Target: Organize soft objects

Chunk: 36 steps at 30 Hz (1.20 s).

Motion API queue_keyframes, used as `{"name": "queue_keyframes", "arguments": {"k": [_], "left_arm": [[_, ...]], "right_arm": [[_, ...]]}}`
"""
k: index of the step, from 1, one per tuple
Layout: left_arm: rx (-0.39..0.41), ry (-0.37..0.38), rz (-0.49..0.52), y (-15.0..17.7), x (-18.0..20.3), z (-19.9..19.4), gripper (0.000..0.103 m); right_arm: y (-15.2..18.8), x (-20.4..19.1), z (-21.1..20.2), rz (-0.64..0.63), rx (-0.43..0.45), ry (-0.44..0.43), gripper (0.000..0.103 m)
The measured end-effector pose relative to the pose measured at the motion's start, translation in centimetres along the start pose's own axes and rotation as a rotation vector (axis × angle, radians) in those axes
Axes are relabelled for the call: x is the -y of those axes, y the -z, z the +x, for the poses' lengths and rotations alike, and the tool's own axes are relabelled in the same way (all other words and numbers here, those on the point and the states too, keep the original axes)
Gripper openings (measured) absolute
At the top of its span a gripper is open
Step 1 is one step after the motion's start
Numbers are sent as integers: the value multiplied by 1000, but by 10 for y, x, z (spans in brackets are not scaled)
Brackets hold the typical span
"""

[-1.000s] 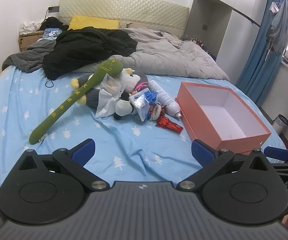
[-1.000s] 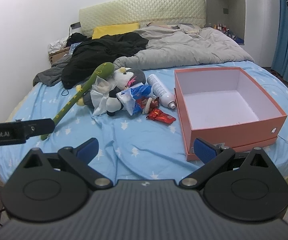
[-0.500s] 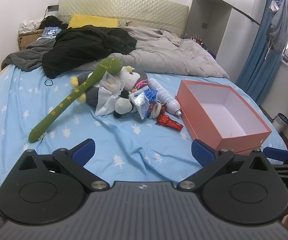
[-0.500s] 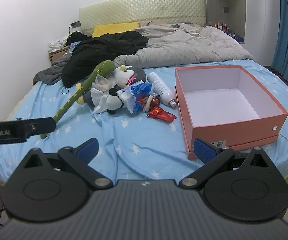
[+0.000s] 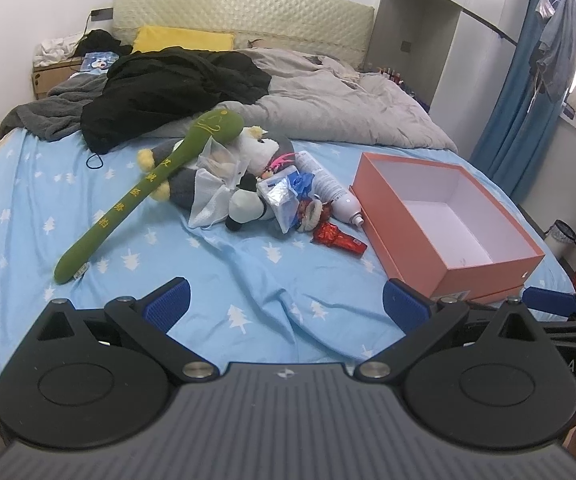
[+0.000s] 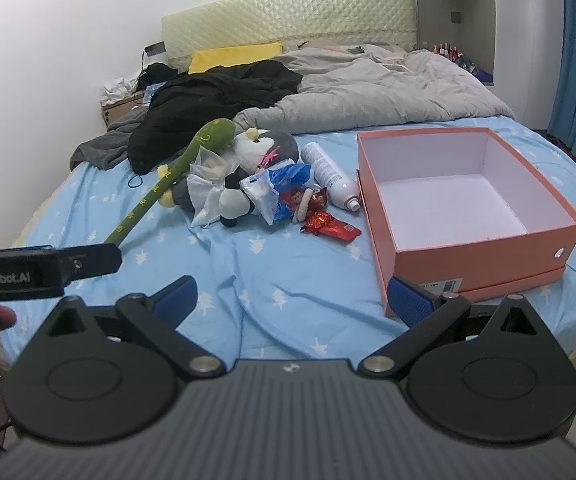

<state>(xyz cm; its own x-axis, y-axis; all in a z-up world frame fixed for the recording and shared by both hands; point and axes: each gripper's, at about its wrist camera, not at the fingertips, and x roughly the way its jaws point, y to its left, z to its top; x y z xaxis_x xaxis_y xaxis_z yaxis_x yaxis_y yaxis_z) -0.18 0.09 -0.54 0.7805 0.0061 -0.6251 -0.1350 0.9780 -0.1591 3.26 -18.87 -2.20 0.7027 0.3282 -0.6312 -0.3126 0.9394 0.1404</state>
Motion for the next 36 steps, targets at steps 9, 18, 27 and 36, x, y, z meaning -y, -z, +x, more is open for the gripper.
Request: {"name": "queue_keyframes", "arguments": {"k": [9,18,27,36], "left_arm": [[-29,-10,-10,1,-6,14,103],[-47,10,3,2,-3,31,103],[-47,-4,9,-3,-11,53,103],[-73,-16,10,-12,-22,93,103]], "right_arm": [[4,8,11,36,-23,12,103],[8,13,18,43,-35,12,103],[8,14,40,46,-57,15,103],[3,13,73,48,-76,15,103]]}}
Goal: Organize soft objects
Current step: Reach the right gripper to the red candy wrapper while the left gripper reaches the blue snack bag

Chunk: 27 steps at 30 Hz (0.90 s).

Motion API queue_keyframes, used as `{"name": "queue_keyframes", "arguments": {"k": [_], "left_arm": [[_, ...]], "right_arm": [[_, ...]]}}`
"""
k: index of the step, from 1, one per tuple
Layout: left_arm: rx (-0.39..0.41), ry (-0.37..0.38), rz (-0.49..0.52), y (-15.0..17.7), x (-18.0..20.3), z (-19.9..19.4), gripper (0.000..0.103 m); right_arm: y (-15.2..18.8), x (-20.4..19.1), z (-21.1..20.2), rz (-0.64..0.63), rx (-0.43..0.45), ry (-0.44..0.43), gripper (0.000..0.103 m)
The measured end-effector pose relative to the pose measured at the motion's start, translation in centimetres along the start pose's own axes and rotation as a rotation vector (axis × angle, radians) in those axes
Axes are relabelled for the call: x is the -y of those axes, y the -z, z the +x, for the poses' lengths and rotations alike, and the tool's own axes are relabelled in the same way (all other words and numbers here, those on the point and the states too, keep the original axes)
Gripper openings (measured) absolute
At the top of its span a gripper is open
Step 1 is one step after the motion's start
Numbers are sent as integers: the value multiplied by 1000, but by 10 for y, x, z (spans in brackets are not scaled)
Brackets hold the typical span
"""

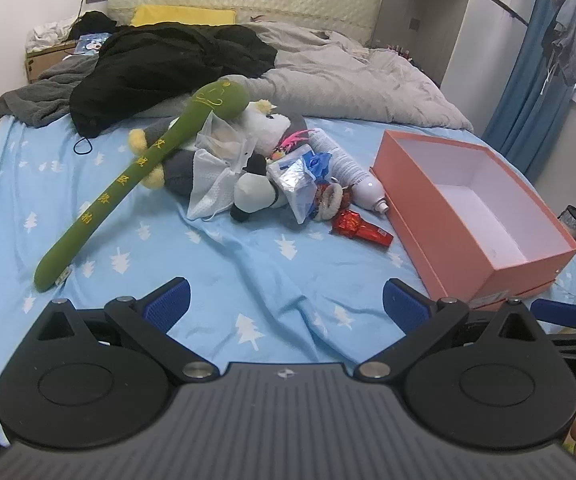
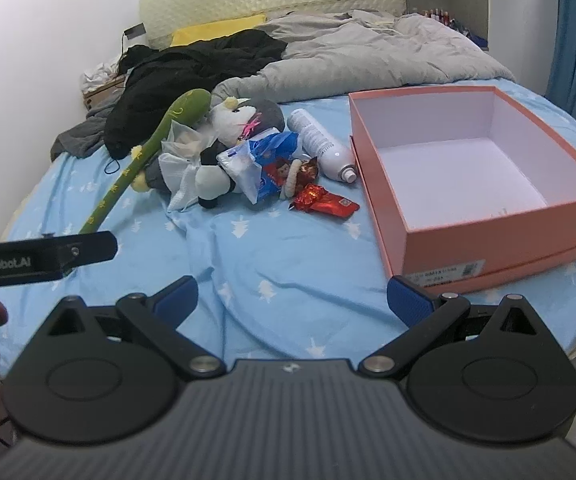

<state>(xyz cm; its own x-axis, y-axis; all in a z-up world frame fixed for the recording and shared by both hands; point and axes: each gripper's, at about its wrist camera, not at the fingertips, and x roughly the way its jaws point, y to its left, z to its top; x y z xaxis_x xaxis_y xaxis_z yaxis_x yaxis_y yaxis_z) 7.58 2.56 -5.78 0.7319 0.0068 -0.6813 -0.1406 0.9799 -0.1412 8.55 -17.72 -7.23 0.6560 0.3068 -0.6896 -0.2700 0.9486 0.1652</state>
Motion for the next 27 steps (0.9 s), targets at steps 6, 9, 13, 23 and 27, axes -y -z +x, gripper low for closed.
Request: {"name": "queue_keyframes", "arguments": {"k": [6,9,13,23,27], "left_arm": [[-4,-10,4,-8,-7,30,103],[-16,-5,10,-13,-12,48,103],[-25,-15,17,-18,-20,70,103],[-24,27,-25,-37,-42,131,97],[-24,61,-57,-46,-47,154,87]], "right_arm": [[-8,-4,25,2,-1,-31,103],[-12,-6,40,6,-3,-38,103],[-17,-13,59,-23,1,-64,100],[-24,-24,110,-87,-10,-64,77],[-23,-25,130,-108,-10,-61,76]]}}
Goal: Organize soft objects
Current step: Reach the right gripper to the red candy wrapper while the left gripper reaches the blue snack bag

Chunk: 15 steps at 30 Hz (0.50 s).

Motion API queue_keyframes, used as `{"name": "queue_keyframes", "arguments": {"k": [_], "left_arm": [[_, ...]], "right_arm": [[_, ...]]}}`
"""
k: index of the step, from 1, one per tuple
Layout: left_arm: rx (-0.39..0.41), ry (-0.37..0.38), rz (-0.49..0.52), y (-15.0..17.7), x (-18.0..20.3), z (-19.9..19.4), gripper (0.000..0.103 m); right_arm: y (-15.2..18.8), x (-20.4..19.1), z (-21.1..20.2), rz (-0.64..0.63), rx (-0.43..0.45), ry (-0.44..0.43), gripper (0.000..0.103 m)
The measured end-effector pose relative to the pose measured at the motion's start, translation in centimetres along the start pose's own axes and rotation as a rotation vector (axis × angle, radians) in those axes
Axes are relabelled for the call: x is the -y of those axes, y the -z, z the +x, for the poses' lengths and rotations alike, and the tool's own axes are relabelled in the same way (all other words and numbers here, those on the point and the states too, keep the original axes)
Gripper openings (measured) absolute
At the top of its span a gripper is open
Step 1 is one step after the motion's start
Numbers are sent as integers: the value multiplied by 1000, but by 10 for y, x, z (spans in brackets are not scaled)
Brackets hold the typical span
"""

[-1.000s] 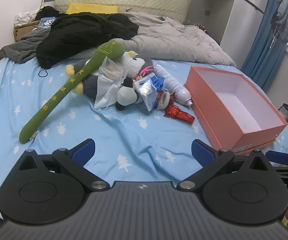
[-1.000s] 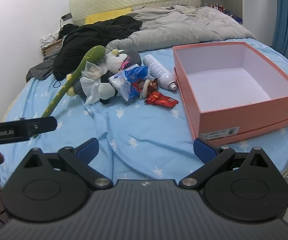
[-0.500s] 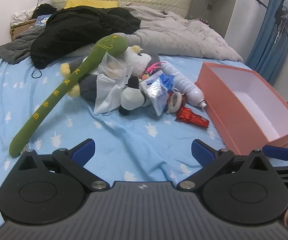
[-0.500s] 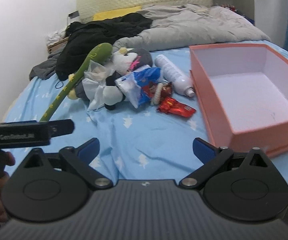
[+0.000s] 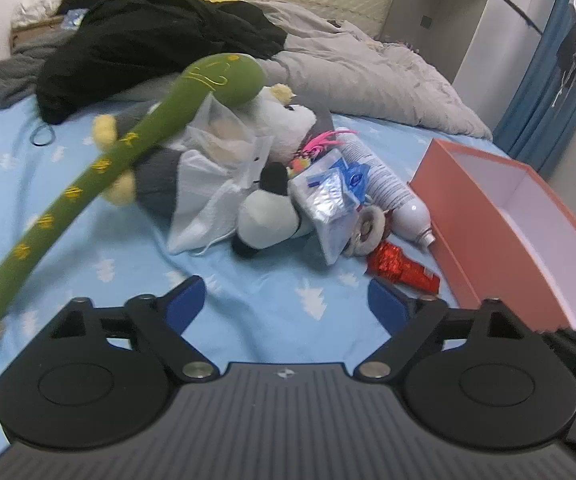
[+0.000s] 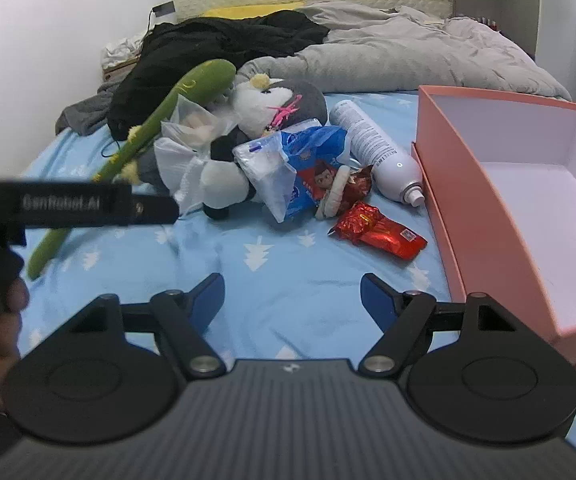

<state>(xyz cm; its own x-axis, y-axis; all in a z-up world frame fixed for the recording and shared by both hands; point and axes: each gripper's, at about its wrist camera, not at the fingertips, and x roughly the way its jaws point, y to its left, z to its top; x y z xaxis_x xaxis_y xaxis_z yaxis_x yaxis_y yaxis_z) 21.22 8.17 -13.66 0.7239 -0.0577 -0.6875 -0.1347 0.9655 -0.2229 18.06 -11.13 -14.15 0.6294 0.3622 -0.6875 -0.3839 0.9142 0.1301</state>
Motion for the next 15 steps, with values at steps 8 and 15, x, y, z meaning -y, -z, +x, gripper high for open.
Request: {"name": "queue_keyframes", "arguments": {"k": [8,15], "left_arm": [[-7,89,-21,-22,6,47,64],[-42,140,-30,-34,26,91,63]], "right_arm": [[-8,12,42,-29,34,17,76],[-16,35,90,-32,27,84,75]]}}
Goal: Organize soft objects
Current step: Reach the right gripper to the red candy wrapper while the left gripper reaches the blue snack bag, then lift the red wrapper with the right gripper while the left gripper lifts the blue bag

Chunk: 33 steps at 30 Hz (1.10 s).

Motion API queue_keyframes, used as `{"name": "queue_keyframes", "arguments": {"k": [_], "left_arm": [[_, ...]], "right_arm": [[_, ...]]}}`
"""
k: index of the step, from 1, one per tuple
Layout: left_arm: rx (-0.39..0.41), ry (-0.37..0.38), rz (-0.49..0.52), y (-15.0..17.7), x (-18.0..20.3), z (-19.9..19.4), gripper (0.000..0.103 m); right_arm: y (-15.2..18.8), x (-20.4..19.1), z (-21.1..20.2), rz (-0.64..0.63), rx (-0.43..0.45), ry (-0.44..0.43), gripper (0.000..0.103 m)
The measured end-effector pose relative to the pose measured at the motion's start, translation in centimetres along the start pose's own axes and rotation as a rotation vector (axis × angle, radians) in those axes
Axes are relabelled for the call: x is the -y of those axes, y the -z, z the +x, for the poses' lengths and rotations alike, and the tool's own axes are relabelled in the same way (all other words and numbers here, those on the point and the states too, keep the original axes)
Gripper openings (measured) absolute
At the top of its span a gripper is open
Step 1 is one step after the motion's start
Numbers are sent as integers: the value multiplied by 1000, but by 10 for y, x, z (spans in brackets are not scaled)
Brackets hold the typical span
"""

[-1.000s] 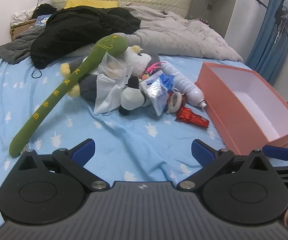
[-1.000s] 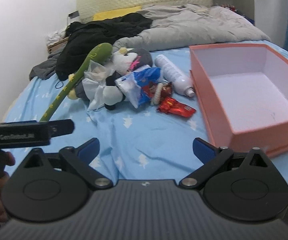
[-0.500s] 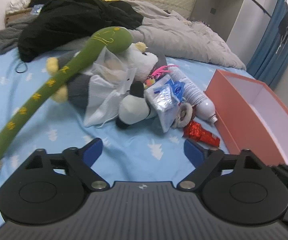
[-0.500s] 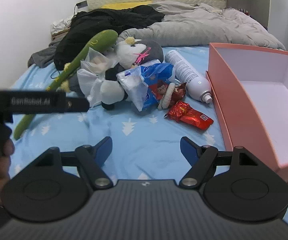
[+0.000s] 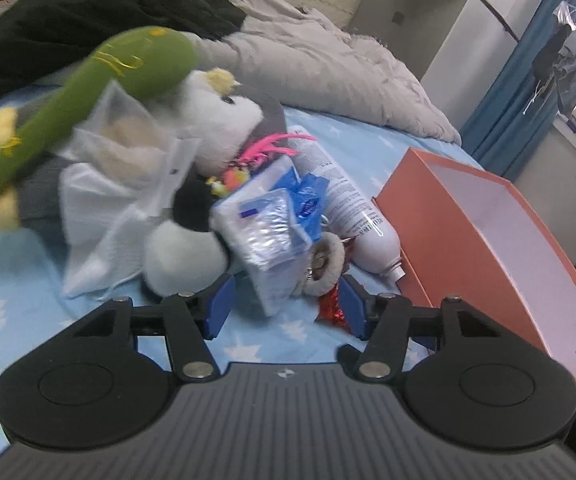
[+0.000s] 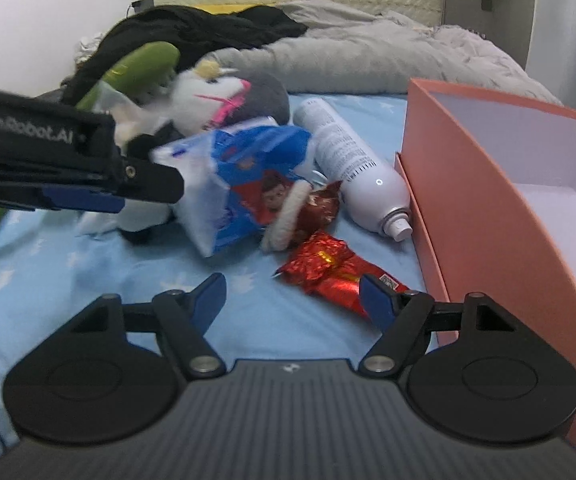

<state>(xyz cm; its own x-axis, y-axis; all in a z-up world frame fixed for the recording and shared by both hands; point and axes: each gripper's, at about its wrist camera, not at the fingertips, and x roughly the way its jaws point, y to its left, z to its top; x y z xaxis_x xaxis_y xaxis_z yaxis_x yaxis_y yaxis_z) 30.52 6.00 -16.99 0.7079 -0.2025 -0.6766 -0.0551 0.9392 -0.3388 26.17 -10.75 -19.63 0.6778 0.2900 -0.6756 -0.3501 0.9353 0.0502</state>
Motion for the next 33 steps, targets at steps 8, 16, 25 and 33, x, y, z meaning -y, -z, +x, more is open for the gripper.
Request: {"name": "queue_keyframes", "arguments": {"k": [8,16,25,33], "left_arm": [[-35,-31,-55,-5,6,41,65],[-2,-92,-84,-8,5,54,45],[40,-120,-67,-6,8,35,27],[46,-106,-66,11,16,-8,25]], "right_arm": [[-2,10,34,-42,-14,41,68],[5,-1,58,-120,-14,52,62],[8,-7,38,-121,-5,50,42],[15,-8,-2,-91,-8,34,40]]}}
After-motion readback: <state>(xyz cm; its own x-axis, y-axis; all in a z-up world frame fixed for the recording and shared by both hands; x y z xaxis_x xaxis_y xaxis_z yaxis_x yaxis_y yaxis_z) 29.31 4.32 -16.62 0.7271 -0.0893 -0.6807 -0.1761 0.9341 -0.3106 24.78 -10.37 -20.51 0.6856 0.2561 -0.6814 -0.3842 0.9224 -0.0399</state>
